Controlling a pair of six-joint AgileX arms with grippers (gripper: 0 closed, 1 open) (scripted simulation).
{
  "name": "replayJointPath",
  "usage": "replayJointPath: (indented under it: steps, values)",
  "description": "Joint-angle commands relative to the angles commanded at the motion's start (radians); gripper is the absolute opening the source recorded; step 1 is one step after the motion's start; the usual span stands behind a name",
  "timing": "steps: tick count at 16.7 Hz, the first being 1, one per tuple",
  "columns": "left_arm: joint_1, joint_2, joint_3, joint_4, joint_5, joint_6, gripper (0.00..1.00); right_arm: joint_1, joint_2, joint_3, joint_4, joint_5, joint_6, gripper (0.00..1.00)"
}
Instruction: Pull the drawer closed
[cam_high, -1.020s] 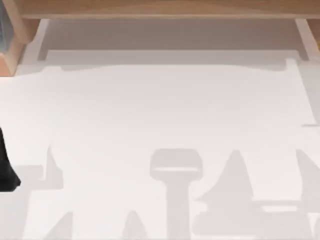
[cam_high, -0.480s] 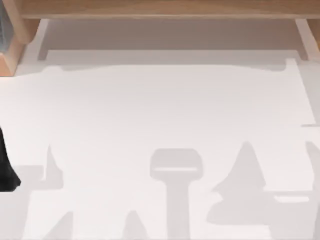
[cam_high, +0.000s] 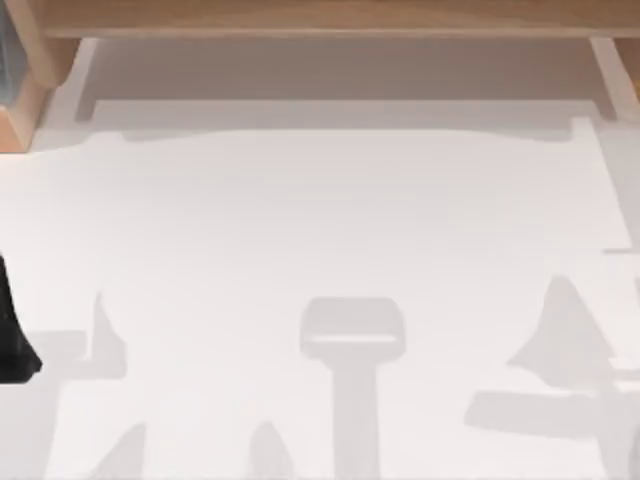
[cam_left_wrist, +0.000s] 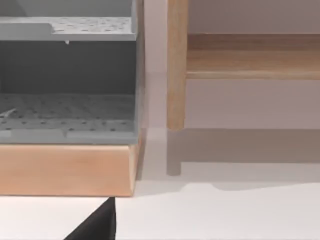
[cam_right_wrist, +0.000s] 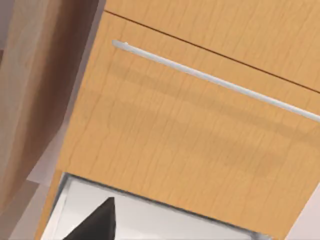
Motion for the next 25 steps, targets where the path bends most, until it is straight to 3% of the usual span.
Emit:
replayJointPath:
  steps: [10,15,19,25]
  values:
    - [0.0,0.0,0.0,0.0,0.0,0.0,1.0,-0.111,0.425,-0.106,0.485,-0.075,-0.782,1.0]
    - [0.0,0.0,0.0,0.0,0.0,0.0,1.0,-0.121,0.61,-0.115,0.681,-0.099,-1.099,1.0]
    - [0.0,0.0,0.0,0.0,0.0,0.0,1.0,-0.119,0.686,-0.112,0.762,-0.109,-1.229,1.0]
    - [0.0,0.0,0.0,0.0,0.0,0.0,1.0,-0.114,0.691,-0.107,0.761,-0.105,-1.237,1.0]
